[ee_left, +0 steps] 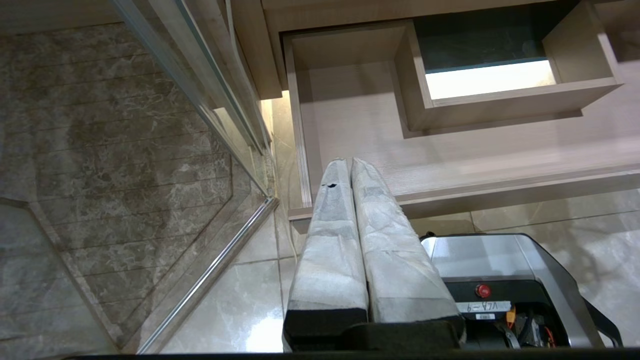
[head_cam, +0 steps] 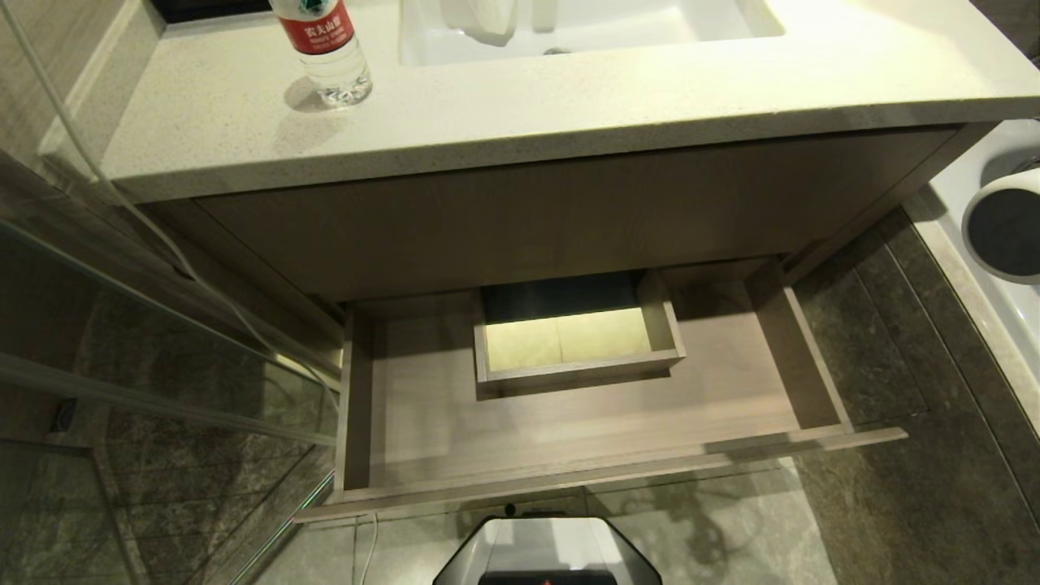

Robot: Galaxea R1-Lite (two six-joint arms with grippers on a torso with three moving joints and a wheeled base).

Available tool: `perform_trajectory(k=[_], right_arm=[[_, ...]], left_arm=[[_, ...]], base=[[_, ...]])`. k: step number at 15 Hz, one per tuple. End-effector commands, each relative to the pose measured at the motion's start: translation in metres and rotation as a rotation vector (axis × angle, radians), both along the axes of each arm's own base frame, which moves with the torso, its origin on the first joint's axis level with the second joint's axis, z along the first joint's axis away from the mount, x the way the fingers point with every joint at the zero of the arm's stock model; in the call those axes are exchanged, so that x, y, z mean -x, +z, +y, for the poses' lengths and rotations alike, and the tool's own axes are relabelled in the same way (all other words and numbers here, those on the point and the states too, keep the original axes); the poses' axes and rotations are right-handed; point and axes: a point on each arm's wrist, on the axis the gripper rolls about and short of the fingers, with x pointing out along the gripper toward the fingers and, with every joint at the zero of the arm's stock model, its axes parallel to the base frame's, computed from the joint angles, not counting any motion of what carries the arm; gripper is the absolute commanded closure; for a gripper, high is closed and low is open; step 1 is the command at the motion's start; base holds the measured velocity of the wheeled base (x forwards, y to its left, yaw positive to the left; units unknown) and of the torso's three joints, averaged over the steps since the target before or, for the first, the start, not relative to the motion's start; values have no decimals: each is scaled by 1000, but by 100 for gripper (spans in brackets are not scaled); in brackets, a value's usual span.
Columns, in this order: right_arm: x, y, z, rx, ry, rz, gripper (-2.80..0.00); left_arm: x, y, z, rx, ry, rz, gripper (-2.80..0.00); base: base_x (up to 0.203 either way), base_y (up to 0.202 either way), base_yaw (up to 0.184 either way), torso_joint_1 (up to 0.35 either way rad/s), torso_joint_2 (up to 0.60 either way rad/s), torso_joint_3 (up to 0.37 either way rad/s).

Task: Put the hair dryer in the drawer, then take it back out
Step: Put it into the drawer

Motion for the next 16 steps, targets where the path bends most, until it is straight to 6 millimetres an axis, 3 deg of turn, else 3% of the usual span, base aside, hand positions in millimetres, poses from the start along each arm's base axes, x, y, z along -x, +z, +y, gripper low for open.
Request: perform_trajectory(k=[1,8,16], right_arm=[[-1,-3,0,-2,3,8,0],[-2,-6,-1,-3,3,13,0],[0,-10,0,-1,3,6,0]], left_arm=[[0,0,0,-1,0,1,0],[0,0,0,-1,0,1,0],[0,0,0,1,0,1,0]], base=[[0,0,0,-195,337,149],[0,0,0,-214,367,151],[0,0,0,-329,535,201]])
